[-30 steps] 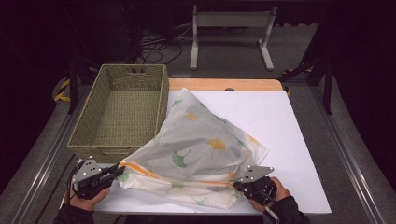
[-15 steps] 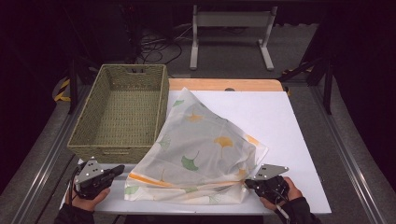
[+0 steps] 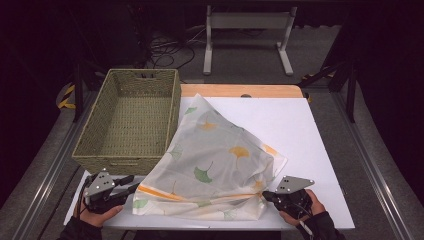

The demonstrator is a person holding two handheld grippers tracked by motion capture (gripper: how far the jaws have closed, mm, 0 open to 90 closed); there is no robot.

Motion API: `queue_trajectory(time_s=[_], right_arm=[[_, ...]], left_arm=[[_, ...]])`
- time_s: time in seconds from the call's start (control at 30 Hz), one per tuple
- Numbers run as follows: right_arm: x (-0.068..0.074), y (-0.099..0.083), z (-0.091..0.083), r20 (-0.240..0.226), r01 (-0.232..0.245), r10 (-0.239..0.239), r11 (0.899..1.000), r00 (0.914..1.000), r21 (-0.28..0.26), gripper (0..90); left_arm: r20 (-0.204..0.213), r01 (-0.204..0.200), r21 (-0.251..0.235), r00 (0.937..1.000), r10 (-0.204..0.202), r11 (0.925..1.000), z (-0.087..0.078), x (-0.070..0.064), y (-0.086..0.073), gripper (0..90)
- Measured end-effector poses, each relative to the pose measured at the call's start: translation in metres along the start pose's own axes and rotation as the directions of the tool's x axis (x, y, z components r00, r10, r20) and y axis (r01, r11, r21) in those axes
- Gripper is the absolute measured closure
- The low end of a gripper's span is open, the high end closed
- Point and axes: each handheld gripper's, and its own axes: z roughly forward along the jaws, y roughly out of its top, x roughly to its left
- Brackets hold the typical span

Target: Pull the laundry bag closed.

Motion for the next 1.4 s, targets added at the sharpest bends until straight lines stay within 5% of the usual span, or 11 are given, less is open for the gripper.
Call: queue_trajectory(time_s=[0.33,0.53,0.57,1.07,1.4], right_arm=[[-0.005,-0.006,-0.022,0.034,0.003,0.001,0.993,0.9994,-0.118,84.1],[-0.010,-0.005,-0.021,0.085,-0.003,0.016,0.988,0.9962,-0.151,72.9],[-0.014,-0.005,-0.019,0.108,-0.008,0.026,0.987,0.9938,-0.161,65.7],[-0.030,-0.015,-0.010,0.254,-0.062,0.100,0.986,0.9619,-0.154,16.9],[-0.030,-0.016,-0.007,0.273,-0.084,0.127,0.983,0.9537,-0.164,10.4]], left_arm=[[-0.006,-0.001,0.000,1.0000,0.001,1.0000,0.004,0.000,0.003,52.3],[-0.021,0.003,-0.001,0.9998,-0.003,1.0000,0.006,0.002,0.003,44.6],[-0.028,0.004,0.002,0.9996,-0.004,1.0000,0.006,0.002,0.003,42.7],[-0.040,0.043,-0.009,0.9983,-0.044,0.9990,0.008,0.004,0.003,15.9],[-0.038,0.021,0.018,0.9991,-0.020,0.9996,0.010,0.005,0.003,12.0]])
